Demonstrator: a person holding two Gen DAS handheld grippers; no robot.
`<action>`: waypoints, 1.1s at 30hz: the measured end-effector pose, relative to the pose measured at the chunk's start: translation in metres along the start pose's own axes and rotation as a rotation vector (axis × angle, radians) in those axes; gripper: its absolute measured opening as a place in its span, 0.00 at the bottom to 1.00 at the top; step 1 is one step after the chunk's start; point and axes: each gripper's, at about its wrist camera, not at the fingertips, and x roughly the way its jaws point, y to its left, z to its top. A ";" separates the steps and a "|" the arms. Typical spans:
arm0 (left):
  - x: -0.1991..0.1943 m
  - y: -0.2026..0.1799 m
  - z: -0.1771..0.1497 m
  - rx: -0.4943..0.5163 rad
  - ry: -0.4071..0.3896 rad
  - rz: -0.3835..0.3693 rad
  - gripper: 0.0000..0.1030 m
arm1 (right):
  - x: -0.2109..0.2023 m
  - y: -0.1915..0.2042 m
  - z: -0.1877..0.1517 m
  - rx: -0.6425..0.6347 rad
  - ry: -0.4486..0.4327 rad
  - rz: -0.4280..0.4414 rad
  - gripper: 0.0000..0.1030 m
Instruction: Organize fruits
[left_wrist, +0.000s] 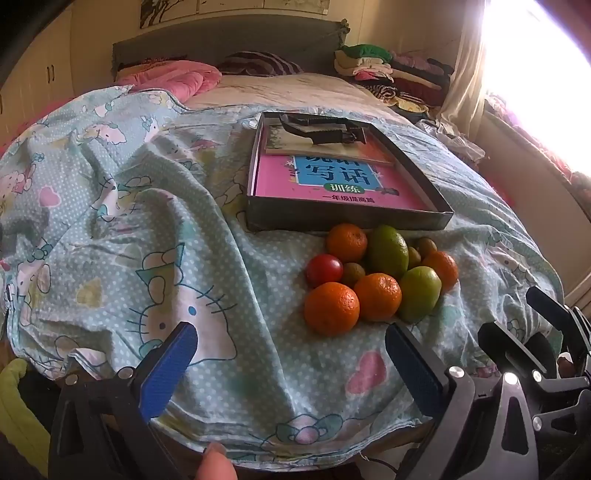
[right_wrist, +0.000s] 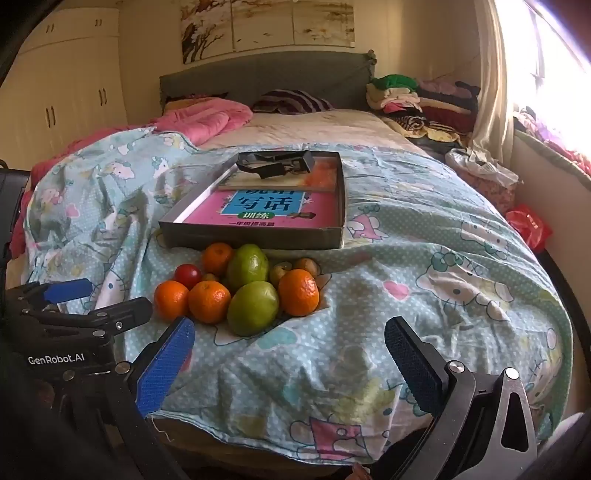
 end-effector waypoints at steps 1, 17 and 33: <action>0.000 0.000 0.000 0.000 -0.001 0.000 0.99 | 0.000 -0.001 0.000 0.003 0.000 0.001 1.00; 0.000 0.003 0.001 0.000 0.000 0.002 0.99 | 0.003 -0.001 -0.001 0.005 0.009 -0.005 1.00; 0.005 0.004 -0.001 -0.005 0.014 -0.008 0.99 | 0.007 -0.005 -0.001 0.020 -0.007 -0.014 1.00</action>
